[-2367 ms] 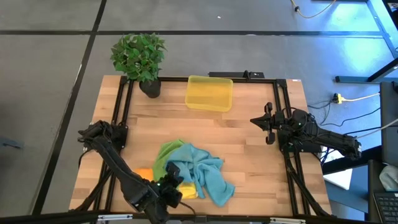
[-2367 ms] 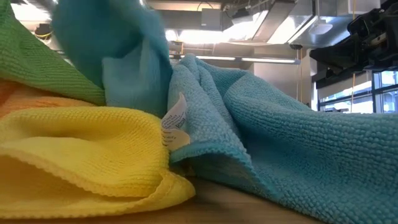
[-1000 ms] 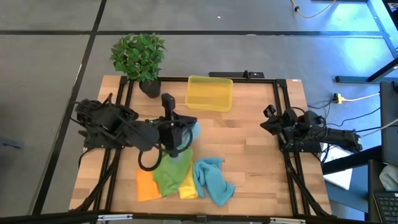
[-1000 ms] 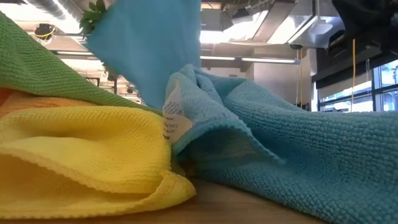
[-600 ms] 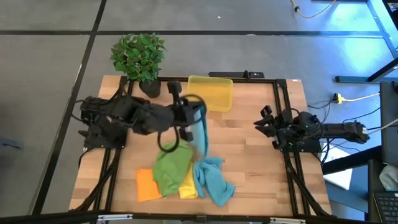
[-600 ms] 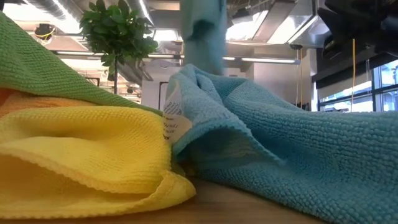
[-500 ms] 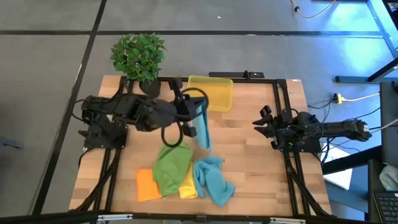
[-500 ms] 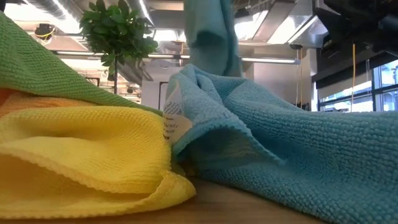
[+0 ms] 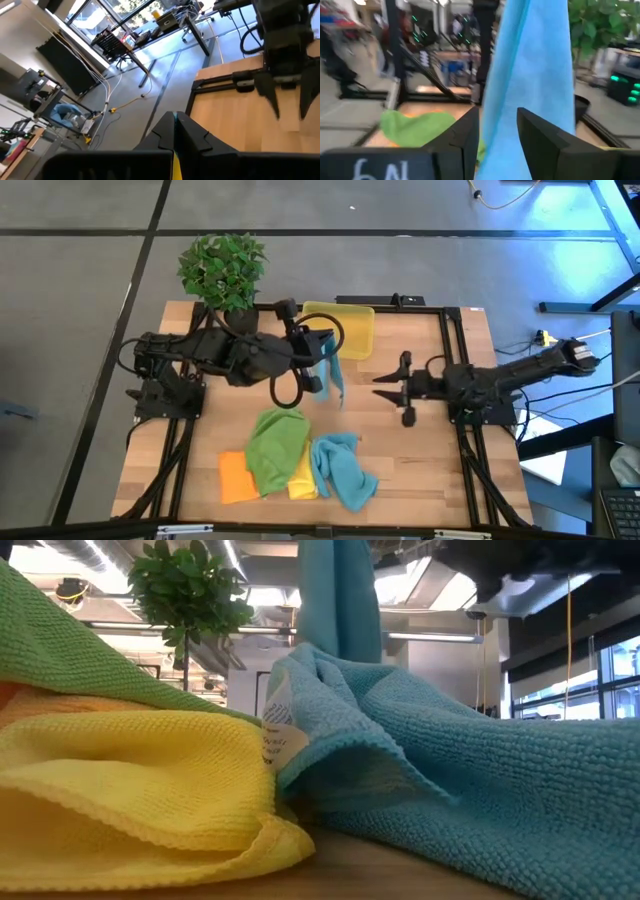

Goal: Fold microfiber towels
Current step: Fold the left blue microfiber towel

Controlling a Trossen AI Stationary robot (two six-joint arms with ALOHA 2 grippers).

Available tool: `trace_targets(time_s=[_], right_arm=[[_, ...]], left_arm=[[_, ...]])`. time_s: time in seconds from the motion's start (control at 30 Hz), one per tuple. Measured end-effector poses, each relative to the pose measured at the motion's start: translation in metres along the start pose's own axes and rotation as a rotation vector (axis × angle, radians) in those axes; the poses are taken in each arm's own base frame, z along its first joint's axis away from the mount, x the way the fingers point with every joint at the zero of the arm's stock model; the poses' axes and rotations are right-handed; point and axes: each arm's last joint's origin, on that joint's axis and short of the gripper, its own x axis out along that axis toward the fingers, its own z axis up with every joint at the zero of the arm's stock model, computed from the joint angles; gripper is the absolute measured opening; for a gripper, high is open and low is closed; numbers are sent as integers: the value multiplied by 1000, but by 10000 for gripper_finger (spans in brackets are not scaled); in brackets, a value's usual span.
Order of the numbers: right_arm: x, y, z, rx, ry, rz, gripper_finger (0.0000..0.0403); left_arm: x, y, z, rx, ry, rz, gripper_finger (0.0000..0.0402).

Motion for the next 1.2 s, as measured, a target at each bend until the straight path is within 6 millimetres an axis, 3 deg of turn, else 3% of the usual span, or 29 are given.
trace_targets(time_s=[0.4,0.63,0.87,1.0,1.2], right_arm=[[65,35,-18,-19,192,-59,134],[78,56,-15,-65,197,-135,134],[85,54,-21,-45,235,-167,137],[91,49,-31,-22,267,-197,166],[99,50,-55,-63,341,-237,246]], left_arm=[[4,3,-1,-5,9,11,0],[8,8,-3,-13,21,29,0],[16,9,-6,-17,46,48,0],[19,13,-7,-22,55,61,0],[27,21,-12,-38,87,85,0]])
